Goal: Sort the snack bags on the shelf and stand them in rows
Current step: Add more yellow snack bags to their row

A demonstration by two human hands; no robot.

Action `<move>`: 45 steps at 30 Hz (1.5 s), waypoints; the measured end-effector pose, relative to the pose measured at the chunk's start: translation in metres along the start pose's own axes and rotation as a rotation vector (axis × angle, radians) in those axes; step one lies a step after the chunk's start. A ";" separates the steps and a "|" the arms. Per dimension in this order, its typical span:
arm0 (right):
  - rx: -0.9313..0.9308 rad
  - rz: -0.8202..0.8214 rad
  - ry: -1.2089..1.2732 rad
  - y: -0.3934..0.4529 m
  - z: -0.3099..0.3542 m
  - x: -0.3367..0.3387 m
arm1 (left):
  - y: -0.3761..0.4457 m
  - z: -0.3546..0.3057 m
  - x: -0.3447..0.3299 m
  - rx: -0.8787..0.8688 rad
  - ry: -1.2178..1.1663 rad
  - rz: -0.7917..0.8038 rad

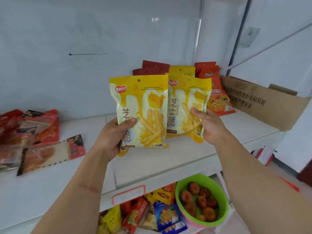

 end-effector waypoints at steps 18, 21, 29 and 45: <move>0.039 0.204 -0.022 0.208 -0.062 0.086 | 0.149 -0.002 -0.110 -0.111 0.096 -0.147; 0.029 0.292 0.018 0.226 -0.076 0.074 | 0.153 0.009 -0.118 -0.115 0.064 -0.222; 0.090 0.340 0.029 0.262 -0.083 0.053 | 0.168 0.027 -0.133 -0.080 0.062 -0.319; 0.054 0.235 -0.107 0.276 -0.085 0.060 | 0.220 0.025 -0.164 -0.167 0.046 -0.330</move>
Point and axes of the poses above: each hand's wrist, its own y-axis towards the middle knuckle, its own x-axis out of the back of the hand, z = x × y, the point moved 10 cm from there along y, towards the middle knuckle, and after that the axes turned 13 degrees about x, right-handed, at the moved point
